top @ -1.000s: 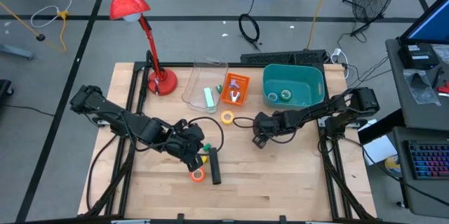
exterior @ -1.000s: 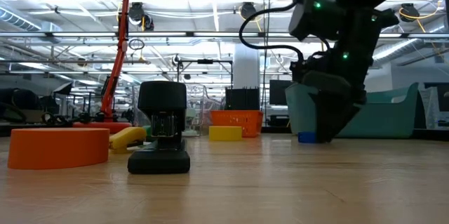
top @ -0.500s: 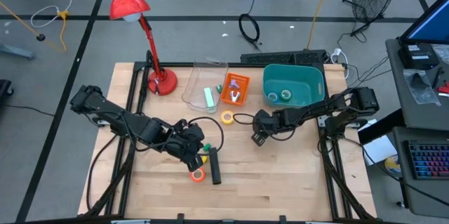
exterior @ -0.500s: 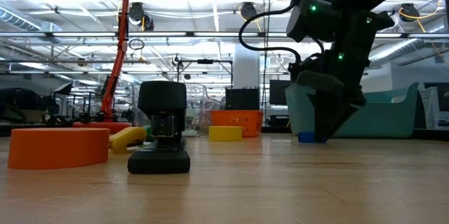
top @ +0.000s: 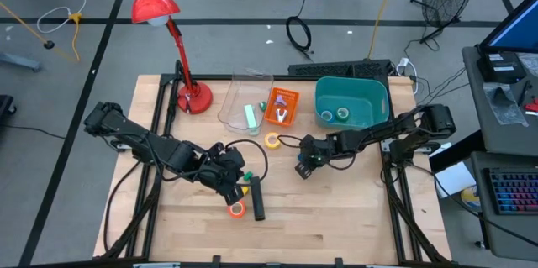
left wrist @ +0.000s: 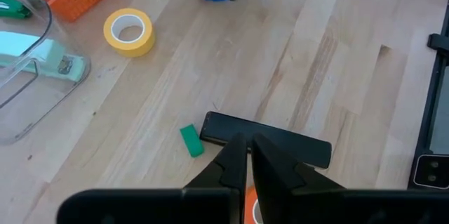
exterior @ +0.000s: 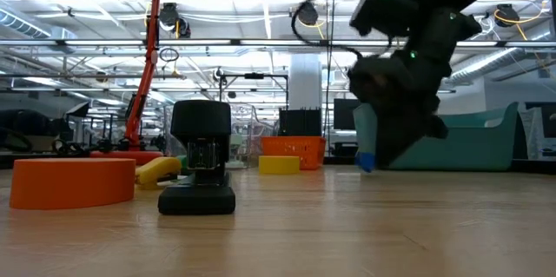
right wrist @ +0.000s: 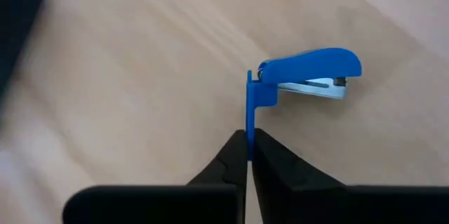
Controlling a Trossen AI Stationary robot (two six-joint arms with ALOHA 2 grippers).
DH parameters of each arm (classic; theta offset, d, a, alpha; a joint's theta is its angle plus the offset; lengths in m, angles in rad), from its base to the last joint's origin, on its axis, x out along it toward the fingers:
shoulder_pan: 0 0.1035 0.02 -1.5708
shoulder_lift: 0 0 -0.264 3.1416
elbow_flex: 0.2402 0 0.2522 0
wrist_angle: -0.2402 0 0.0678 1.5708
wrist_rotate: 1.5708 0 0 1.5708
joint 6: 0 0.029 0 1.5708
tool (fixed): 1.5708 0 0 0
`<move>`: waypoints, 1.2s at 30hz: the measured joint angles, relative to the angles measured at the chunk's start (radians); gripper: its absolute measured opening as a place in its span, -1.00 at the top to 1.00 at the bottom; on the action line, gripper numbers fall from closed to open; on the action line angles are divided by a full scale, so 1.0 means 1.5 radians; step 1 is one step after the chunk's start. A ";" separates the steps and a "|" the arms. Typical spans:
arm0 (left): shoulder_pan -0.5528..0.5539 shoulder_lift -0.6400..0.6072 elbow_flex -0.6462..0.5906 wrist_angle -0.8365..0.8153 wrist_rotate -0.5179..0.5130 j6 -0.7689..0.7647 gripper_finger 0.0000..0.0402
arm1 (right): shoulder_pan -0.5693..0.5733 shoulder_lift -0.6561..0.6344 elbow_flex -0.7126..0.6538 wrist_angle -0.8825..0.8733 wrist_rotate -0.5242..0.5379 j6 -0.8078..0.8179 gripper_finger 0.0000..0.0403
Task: Pick and place Stapler, Stapler remover, tape
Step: Put the blue stapler into the transparent bin
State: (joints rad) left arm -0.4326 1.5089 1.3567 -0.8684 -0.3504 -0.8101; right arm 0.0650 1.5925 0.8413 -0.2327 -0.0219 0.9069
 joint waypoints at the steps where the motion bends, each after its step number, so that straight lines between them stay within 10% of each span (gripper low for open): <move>1: 0.000 0.000 0.000 0.000 0.000 0.000 0.88 | 0.002 -0.006 0.000 0.024 -0.006 0.008 0.98; 26: 0.081 -0.161 0.001 0.020 -0.143 -0.002 0.88 | 0.058 -0.173 0.001 0.731 -0.072 0.171 1.00; 36: 0.132 -0.172 0.001 0.420 0.235 0.356 0.88 | 0.092 -0.173 0.001 0.863 -0.025 0.118 1.00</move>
State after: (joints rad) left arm -0.2347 1.2509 1.3577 -0.2383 0.0014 -0.2760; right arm 0.2025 1.3332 0.8428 1.0621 -0.0598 1.0843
